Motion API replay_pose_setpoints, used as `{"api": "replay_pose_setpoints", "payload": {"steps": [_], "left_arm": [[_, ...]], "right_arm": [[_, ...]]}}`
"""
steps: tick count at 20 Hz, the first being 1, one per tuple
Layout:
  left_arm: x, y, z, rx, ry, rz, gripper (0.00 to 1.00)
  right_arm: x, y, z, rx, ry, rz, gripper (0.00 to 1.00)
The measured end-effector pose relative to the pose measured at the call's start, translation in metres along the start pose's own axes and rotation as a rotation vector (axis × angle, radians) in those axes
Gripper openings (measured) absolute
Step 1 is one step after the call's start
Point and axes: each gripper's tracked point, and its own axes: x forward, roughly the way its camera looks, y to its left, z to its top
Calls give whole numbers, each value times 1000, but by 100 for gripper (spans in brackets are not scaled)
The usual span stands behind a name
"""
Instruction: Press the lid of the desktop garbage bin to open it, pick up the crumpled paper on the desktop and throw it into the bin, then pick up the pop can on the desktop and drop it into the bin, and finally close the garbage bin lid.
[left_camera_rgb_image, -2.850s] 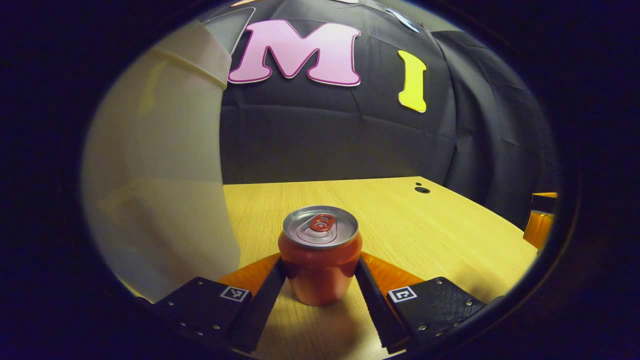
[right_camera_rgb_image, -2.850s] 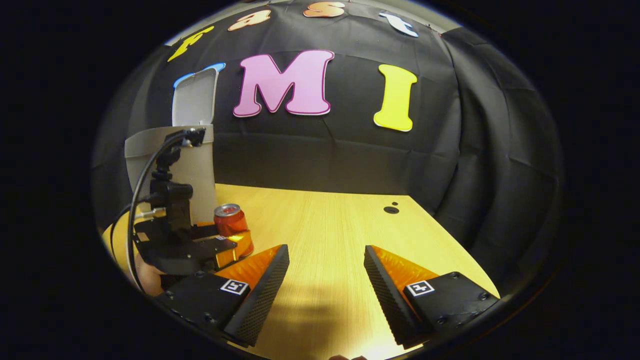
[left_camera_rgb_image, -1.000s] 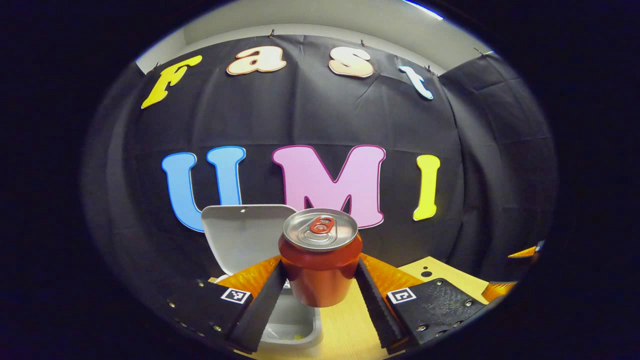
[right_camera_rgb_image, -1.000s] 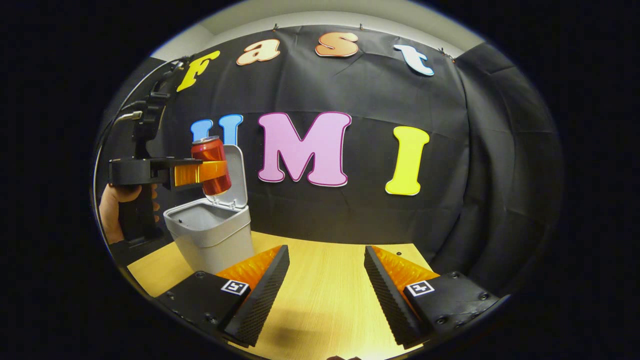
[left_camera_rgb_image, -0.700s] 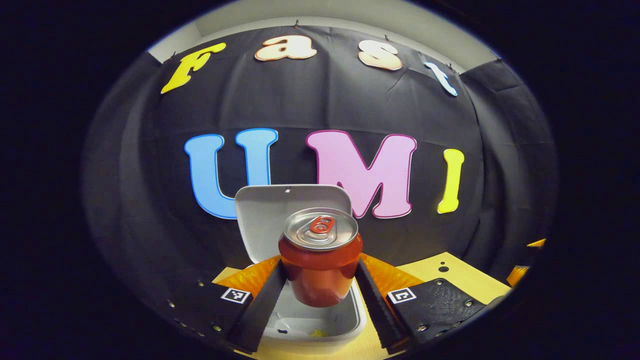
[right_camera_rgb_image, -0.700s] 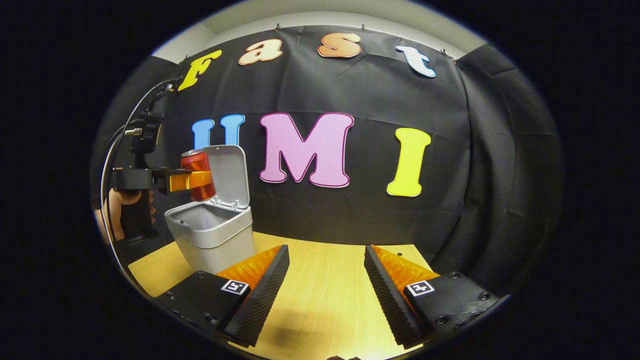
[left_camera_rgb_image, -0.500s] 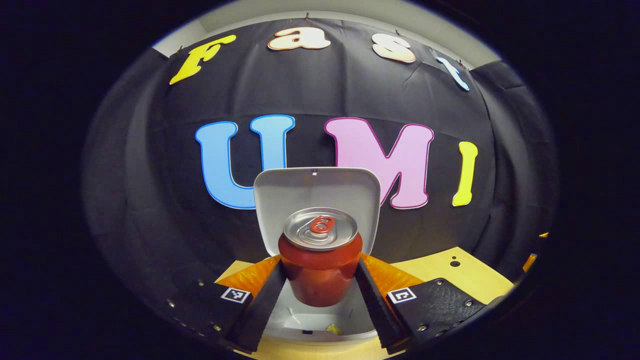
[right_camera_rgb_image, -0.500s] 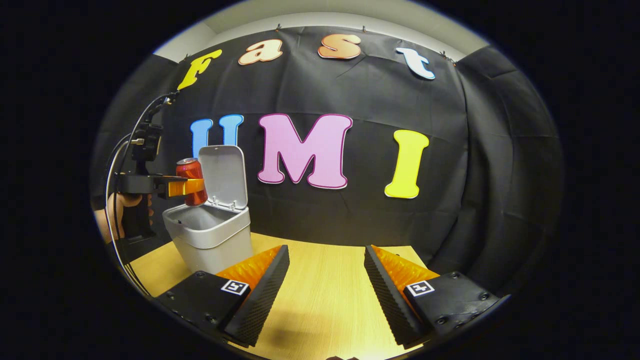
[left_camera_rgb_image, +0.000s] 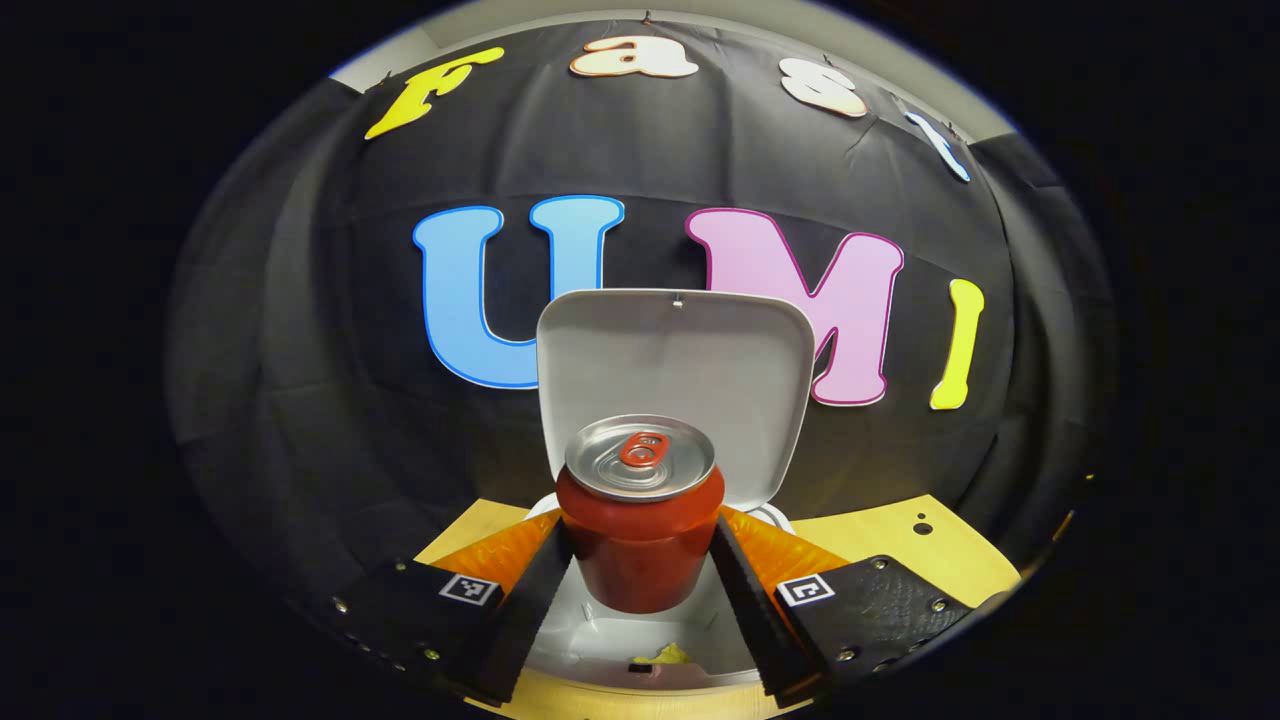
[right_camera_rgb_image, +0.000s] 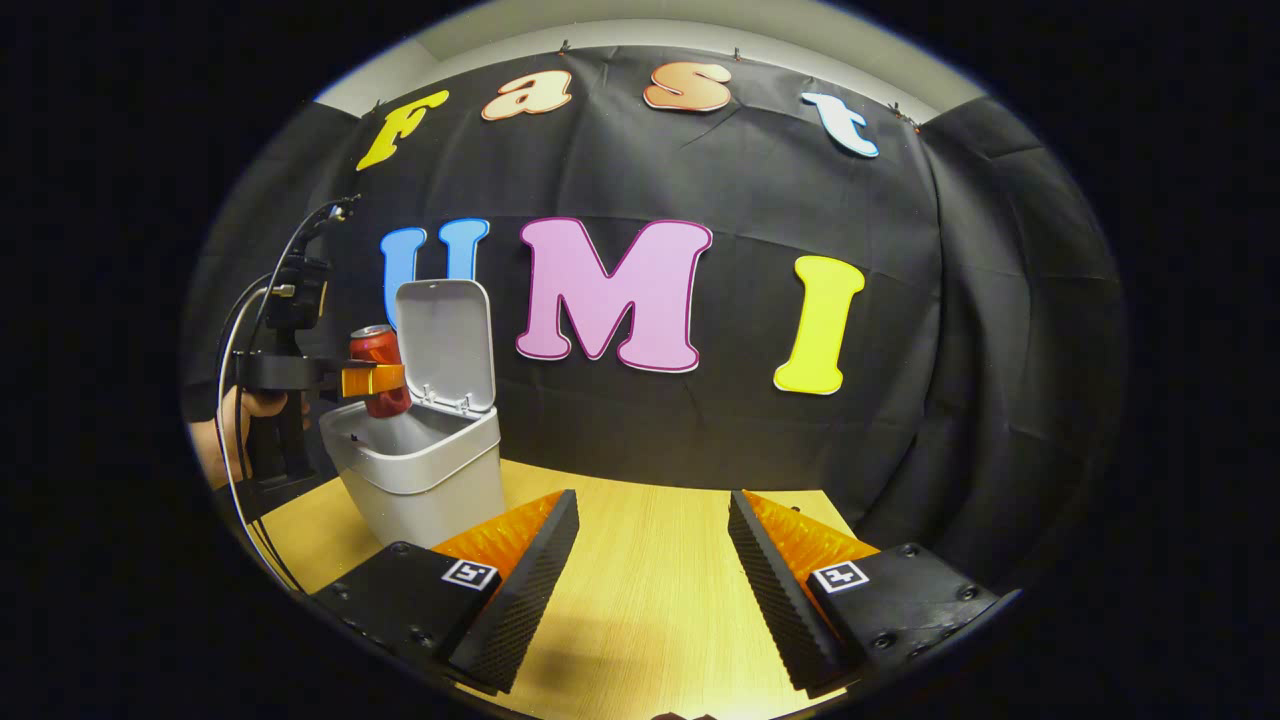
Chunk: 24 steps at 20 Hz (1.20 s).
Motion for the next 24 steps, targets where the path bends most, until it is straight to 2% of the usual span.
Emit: {"api": "replay_pose_setpoints", "payload": {"steps": [2,7,10,13,16,20,24], "left_arm": [[3,2,-2,29,13,10,86],[-1,-10,4,30,-9,-25,87],[-5,-5,13,70,-20,8,88],[-14,-7,46,89,-83,14,88],[-10,-7,64,123,-79,1,88],[-5,-4,103,49,-119,-15,87],[9,10,147,53,-178,-8,88]], "right_arm": [[1,2,-3,7,10,5,98],[0,3,-6,1,15,6,98],[-4,-1,-8,1,15,2,98],[-9,-7,-8,13,14,-10,98],[-14,-13,-5,28,13,-21,98],[-17,-22,2,35,9,-31,98],[-15,-27,12,16,-2,-31,98]]}}
